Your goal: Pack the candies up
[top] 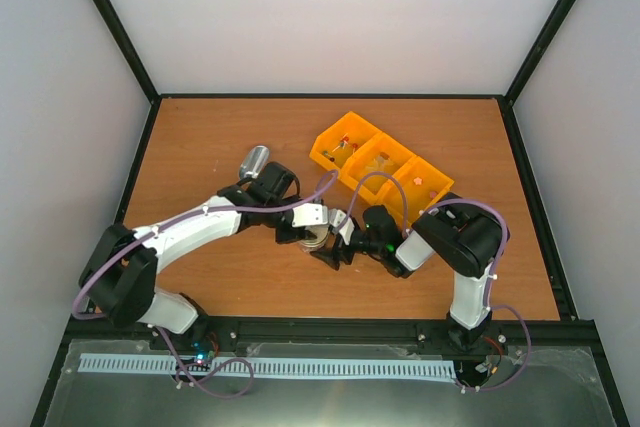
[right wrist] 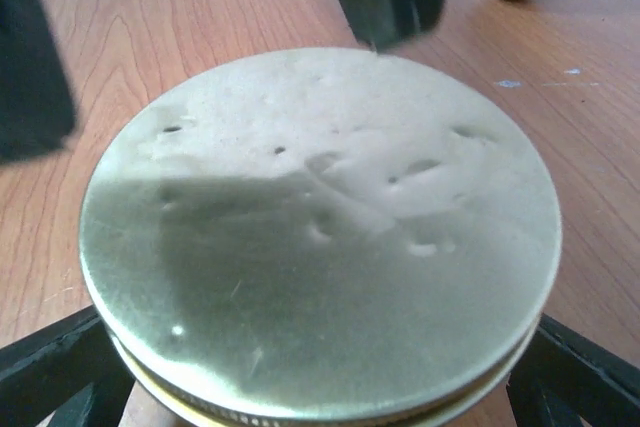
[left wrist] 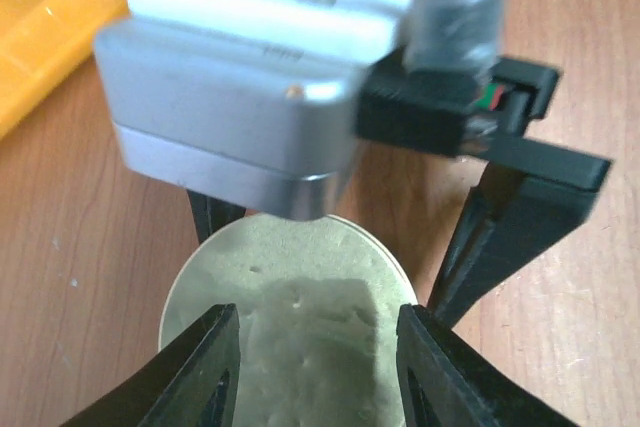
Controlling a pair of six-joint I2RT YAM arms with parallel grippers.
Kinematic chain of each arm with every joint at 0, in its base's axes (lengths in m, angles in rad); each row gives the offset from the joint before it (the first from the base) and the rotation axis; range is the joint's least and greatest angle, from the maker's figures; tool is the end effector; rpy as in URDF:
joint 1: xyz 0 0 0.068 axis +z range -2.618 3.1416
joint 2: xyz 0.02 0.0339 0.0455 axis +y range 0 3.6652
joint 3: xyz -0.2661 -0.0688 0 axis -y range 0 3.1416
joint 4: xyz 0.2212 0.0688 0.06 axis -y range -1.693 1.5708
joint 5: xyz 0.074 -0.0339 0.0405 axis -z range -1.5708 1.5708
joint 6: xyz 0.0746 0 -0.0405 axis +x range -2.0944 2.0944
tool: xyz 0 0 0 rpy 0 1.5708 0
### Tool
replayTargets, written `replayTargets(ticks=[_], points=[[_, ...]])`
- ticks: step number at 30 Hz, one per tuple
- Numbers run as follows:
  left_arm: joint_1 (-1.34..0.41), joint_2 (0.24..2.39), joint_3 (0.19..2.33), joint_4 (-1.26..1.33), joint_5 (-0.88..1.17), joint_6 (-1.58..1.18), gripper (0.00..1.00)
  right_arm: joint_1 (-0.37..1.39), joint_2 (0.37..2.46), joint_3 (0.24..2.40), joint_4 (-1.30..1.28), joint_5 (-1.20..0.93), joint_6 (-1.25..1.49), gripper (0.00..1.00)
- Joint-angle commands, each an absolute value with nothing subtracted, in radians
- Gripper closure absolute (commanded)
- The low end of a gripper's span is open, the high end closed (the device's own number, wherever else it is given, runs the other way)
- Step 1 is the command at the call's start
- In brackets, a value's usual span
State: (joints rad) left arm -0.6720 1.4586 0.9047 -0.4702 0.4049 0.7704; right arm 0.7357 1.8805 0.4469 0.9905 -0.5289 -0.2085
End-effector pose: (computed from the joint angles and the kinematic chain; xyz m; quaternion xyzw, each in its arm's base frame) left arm 0.2040 -0.1998 0.1908 0.6636 0.6725 -0.1804 0.2736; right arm 0.2089 0.2399 0.0967 -0.4954 0.6631 0.3477 0.4405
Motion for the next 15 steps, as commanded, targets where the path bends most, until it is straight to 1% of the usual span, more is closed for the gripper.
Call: replayTargets(ticks=[1,3,5,6,10,12,13,15], points=[[-0.667,1.395,0.908,-0.504,0.462,0.766,0.55,0.742,1.906,0.462,1.077,-0.500,-0.192,0.03],[-0.669,1.398,0.887,-0.497,0.456,0.785,0.54,0.744,1.916,0.466,1.082,-0.489,-0.186,0.02],[-0.675,1.407,0.874,-0.492,0.428,0.786,0.48,0.745,1.925,0.470,1.092,-0.487,-0.187,0.04],[-0.675,1.413,0.876,-0.476,0.416,0.770,0.43,0.744,1.928,0.471,1.094,-0.487,-0.186,0.05],[-0.675,1.412,0.900,-0.458,0.377,0.658,0.14,0.744,1.937,0.472,1.104,-0.482,-0.170,0.08],[-0.675,1.388,0.876,-0.442,0.354,0.620,0.03,0.745,1.943,0.468,1.115,-0.476,-0.167,0.09],[-0.675,1.372,0.857,-0.429,0.346,0.609,0.01,0.745,1.946,0.468,1.120,-0.476,-0.166,0.09],[-0.674,1.351,0.831,-0.408,0.324,0.589,0.00,0.747,1.954,0.468,1.136,-0.475,-0.163,0.10]])
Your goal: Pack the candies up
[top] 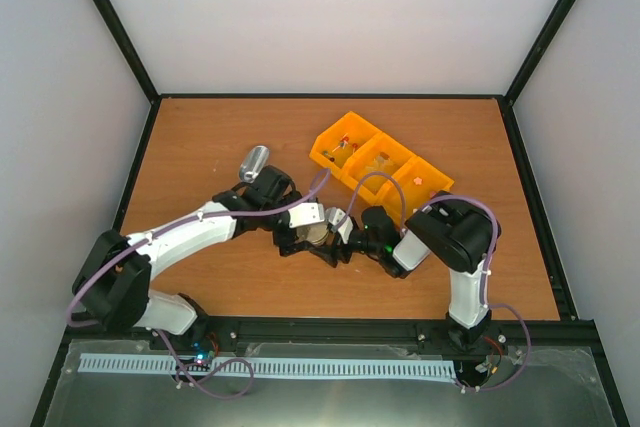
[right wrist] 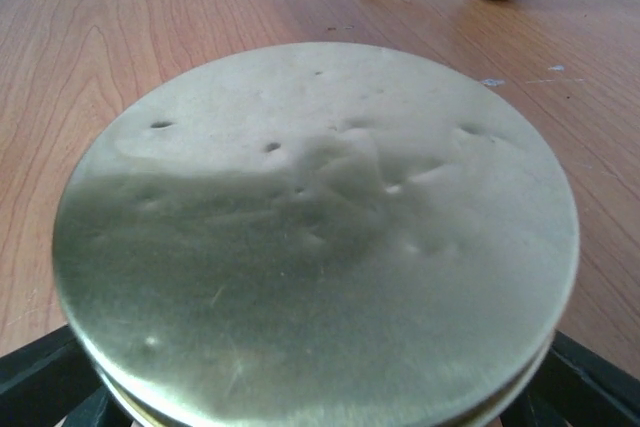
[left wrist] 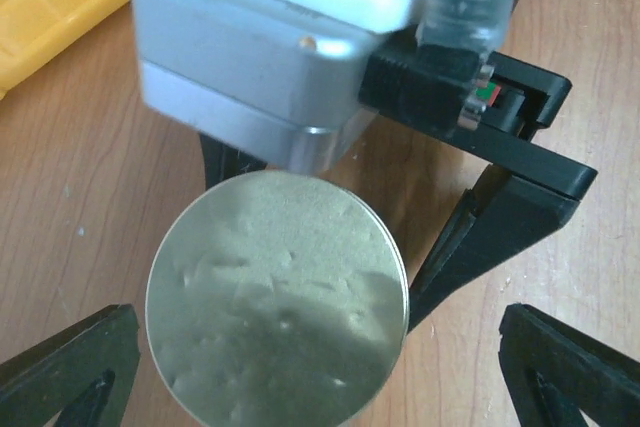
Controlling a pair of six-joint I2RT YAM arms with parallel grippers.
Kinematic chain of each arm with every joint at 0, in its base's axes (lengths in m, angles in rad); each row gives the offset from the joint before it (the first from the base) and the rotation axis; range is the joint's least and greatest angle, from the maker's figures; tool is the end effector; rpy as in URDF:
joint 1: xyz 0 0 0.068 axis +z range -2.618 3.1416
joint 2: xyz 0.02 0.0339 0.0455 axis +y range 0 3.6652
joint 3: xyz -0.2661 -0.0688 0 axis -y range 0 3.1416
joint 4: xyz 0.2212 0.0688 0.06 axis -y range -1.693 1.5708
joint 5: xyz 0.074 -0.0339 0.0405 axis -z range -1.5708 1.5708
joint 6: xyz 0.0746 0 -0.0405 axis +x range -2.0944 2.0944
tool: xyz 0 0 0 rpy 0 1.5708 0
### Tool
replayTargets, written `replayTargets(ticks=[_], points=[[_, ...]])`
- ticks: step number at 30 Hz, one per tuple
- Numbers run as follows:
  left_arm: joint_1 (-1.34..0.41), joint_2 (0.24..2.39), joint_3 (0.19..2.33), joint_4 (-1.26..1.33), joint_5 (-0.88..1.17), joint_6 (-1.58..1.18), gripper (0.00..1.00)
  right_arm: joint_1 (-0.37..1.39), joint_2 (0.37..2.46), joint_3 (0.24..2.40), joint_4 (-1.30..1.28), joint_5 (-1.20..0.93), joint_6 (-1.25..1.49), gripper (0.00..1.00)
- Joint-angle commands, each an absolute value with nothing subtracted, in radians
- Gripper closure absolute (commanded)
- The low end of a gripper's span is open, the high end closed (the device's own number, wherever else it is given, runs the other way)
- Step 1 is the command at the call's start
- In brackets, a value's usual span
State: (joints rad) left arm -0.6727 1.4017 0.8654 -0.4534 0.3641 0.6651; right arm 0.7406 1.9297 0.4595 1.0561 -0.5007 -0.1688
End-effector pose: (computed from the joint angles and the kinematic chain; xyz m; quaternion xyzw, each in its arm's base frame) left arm 0.1985 -0.1921 0.1942 0.6250 0.7070 -0.1745 0.2811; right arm 0.2143 0.2444 0.0925 -0.4780 0.6694 0.3484 0.4496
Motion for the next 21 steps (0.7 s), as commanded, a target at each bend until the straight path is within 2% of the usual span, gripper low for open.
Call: replayTargets(ticks=[1,11,21], points=[[-0.674,1.353,0.826,-0.401,0.314,0.580,0.00,0.748,1.960,0.467,1.144,-0.474,-0.161,0.10],[-0.675,1.473,0.876,-0.356,0.344,0.525,0.00,0.758,1.967,0.463,1.159,-0.466,-0.157,0.15],[-0.675,1.513,0.882,-0.333,0.328,0.517,0.08,0.759,1.965,0.461,1.161,-0.466,-0.153,0.18]])
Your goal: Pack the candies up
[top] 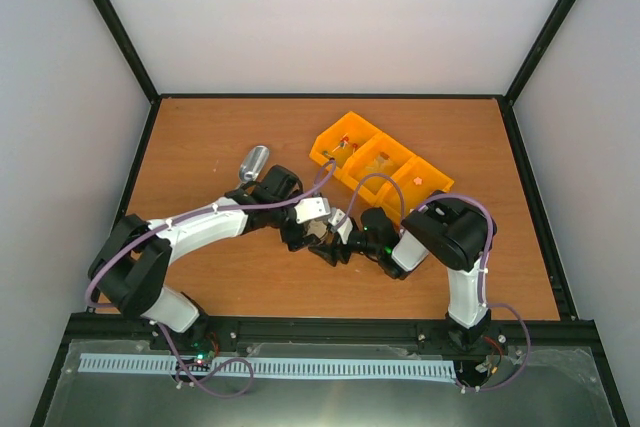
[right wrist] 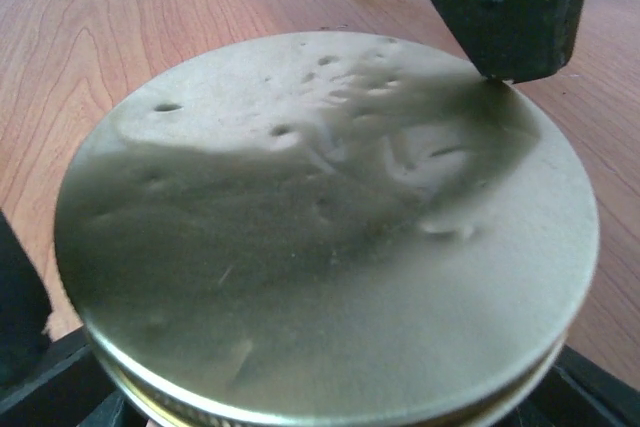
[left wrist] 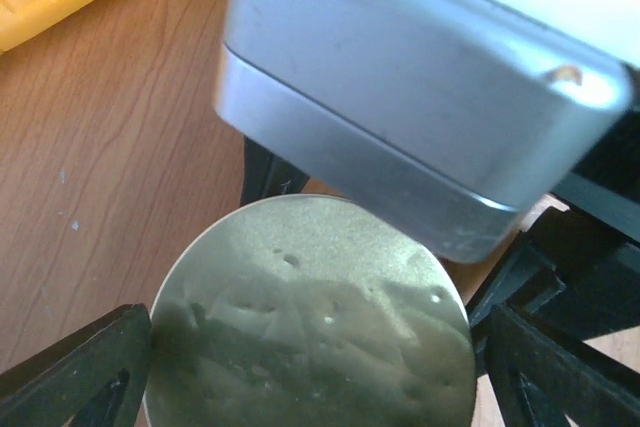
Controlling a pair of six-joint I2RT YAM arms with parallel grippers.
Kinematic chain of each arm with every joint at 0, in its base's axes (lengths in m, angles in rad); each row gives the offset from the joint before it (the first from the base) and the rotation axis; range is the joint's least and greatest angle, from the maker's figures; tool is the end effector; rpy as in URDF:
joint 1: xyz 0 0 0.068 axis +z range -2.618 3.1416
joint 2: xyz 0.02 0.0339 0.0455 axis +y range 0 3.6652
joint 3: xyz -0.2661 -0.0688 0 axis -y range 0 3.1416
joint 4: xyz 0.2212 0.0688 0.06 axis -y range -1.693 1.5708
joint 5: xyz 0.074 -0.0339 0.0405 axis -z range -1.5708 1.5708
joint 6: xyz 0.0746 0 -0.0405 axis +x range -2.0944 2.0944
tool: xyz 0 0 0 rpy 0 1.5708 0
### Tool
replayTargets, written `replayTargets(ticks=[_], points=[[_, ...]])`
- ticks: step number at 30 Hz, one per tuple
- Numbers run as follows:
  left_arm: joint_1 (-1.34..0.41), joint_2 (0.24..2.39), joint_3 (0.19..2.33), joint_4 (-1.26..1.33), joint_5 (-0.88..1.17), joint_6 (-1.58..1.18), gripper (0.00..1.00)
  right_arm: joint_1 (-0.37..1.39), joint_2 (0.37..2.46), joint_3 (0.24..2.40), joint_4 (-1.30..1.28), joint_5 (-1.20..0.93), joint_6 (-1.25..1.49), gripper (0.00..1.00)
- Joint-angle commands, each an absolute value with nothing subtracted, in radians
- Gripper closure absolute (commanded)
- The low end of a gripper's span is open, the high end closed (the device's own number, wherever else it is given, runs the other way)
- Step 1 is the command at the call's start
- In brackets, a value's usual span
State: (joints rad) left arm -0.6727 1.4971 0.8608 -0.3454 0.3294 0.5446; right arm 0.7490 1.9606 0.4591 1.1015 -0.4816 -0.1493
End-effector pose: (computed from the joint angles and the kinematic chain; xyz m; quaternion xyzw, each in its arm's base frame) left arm 0.2152 -0.2023 0.1755 0.5788 0.7472 -0.1749 0.2757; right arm 0.2147 0.2468 0.0886 -0.4702 0.6719 0.3484 0.4539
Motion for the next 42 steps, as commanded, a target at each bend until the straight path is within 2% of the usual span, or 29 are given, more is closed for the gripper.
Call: replayTargets(ticks=[1,5,24,29,35,42], points=[[-0.675,1.508,0.875,-0.322,0.313,0.518,0.07,0.759,1.964,0.461,1.160,-0.466,-0.153,0.19],[-0.671,1.487,0.857,-0.290,0.271,0.512,0.00,0.760,1.963,0.460,1.161,-0.468,-0.153,0.19],[-0.658,1.543,0.885,-0.311,0.319,0.493,0.00,0.760,1.964,0.462,1.157,-0.469,-0.152,0.20],[-0.658,1.528,0.881,-0.312,0.340,0.501,0.05,0.759,1.967,0.465,1.156,-0.469,-0.151,0.21],[-0.658,1.511,0.878,-0.312,0.343,0.506,0.01,0.759,1.971,0.466,1.156,-0.469,-0.153,0.24],[-0.656,1.491,0.877,-0.309,0.377,0.502,0.01,0.759,1.968,0.465,1.155,-0.468,-0.151,0.24]])
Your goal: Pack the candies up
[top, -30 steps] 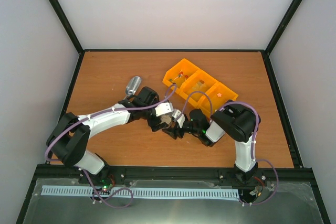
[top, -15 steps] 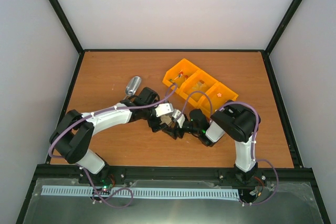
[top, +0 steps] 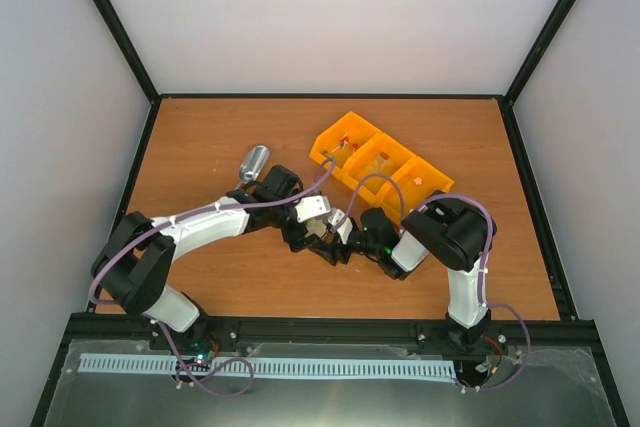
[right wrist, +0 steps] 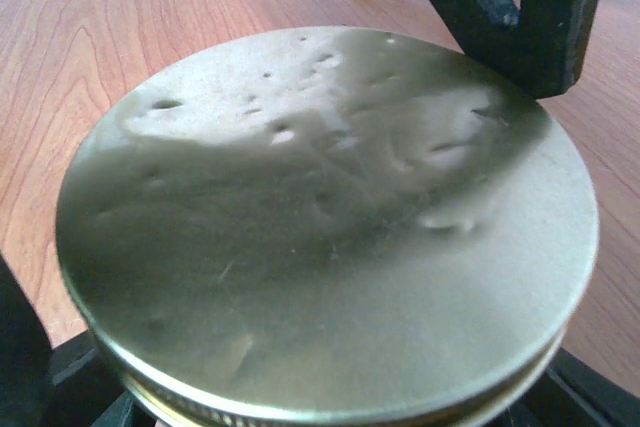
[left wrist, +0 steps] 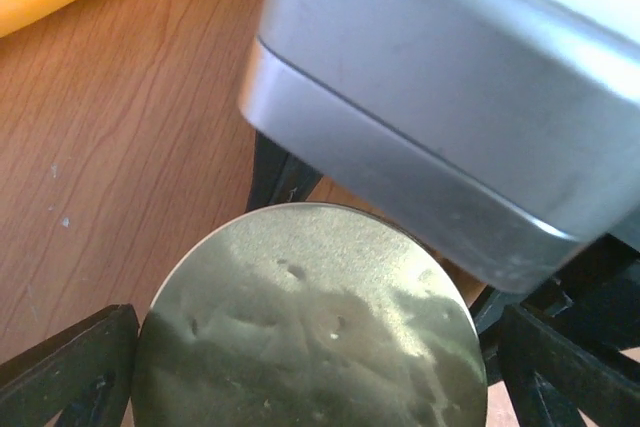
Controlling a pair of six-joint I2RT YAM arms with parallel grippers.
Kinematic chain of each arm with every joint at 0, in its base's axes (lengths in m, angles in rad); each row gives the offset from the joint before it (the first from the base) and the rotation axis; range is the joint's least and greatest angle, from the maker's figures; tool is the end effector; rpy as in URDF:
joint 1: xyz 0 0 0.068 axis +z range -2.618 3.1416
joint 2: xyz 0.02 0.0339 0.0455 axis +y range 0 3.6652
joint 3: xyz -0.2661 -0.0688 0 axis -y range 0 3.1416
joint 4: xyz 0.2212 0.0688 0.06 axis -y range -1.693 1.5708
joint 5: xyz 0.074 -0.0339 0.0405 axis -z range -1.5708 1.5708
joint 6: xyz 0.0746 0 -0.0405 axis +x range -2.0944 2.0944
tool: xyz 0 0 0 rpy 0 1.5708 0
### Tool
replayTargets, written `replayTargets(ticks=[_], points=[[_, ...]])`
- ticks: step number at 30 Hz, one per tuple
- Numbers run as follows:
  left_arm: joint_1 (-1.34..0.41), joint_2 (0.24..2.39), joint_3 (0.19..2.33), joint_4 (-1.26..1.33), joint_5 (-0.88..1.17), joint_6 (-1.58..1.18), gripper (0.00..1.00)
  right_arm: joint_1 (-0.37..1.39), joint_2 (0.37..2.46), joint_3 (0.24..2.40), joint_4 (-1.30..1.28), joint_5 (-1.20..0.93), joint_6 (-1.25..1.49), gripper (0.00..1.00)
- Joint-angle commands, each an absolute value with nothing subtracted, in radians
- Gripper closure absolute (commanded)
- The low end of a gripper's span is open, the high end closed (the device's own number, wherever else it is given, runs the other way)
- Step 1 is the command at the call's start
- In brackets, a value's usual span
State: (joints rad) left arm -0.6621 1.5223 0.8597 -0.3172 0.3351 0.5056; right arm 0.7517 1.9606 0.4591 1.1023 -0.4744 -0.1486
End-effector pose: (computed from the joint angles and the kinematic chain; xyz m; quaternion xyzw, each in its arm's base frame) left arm 0.2207 -0.2031 0.1706 0.5605 0.7602 -0.1815 0.2738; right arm 0.2146 0.2473 0.0886 -0.4694 0.6727 0.3466 0.4550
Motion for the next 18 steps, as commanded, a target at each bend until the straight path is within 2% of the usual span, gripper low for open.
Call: replayTargets(ticks=[1,7,18], points=[[-0.657,1.493,0.877,-0.311,0.378,0.506,0.03,0.759,1.968,0.466,1.156,-0.467,-0.152,0.24],[-0.654,1.522,0.880,-0.336,0.386,0.537,0.09,0.759,1.964,0.465,1.156,-0.467,-0.153,0.25],[-0.647,1.543,0.894,-0.374,0.381,0.578,0.07,0.759,1.963,0.464,1.154,-0.467,-0.171,0.30]])
